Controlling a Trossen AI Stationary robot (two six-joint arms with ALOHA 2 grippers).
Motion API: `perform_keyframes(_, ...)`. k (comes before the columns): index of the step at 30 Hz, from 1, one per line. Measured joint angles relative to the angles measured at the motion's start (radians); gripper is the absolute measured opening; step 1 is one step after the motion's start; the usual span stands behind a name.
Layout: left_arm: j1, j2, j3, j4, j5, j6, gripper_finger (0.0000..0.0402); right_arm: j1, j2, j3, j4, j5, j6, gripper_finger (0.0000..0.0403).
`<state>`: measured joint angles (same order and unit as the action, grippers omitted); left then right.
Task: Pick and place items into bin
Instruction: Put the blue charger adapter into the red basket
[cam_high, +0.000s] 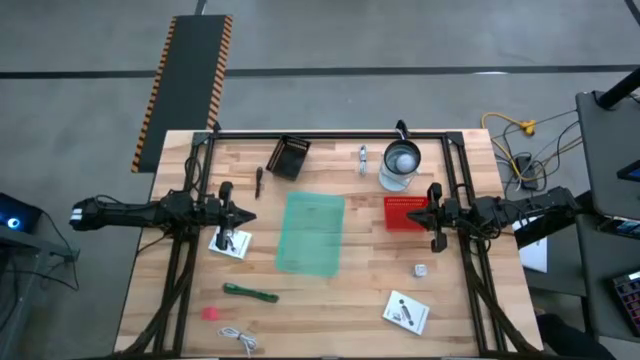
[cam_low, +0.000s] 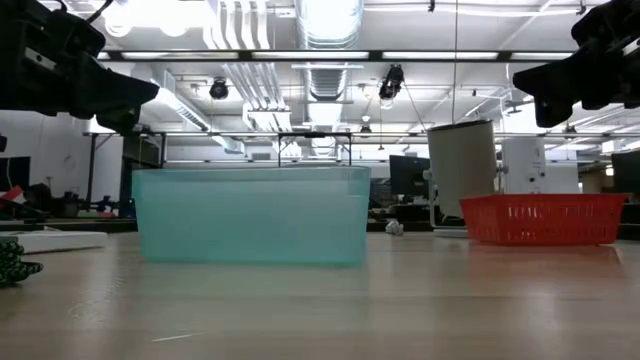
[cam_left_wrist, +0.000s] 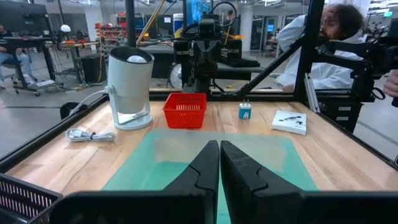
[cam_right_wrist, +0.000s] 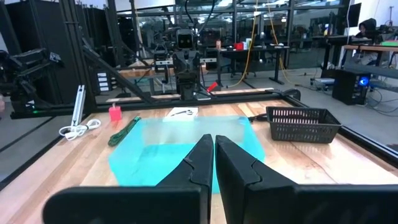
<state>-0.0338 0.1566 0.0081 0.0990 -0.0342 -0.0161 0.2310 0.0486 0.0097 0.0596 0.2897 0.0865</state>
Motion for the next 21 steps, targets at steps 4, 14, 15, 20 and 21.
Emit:
perform_keyframes(4,0.000,0.001,0.000,0.007,-0.030,-0.002,0.0000,0.000,0.000,0.000,0.040,0.042,-0.031,0.0009)
perform_keyframes(14,0.000,0.041,0.000,0.119,-0.033,0.052,0.0054,0.000,0.001,0.000,0.051,0.106,-0.050,0.0067)
perform_keyframes(15,0.000,0.048,0.000,0.137,-0.033,0.051,0.0069,0.000,0.001,0.000,0.050,0.106,-0.054,0.0081)
perform_keyframes(20,0.000,0.091,0.000,0.181,-0.034,0.034,0.0146,0.000,0.023,0.000,0.062,0.103,-0.064,0.0151)
perform_keyframes(21,0.000,0.102,0.000,0.194,-0.034,0.023,0.0159,0.000,0.029,0.000,0.083,0.103,-0.064,0.0162)
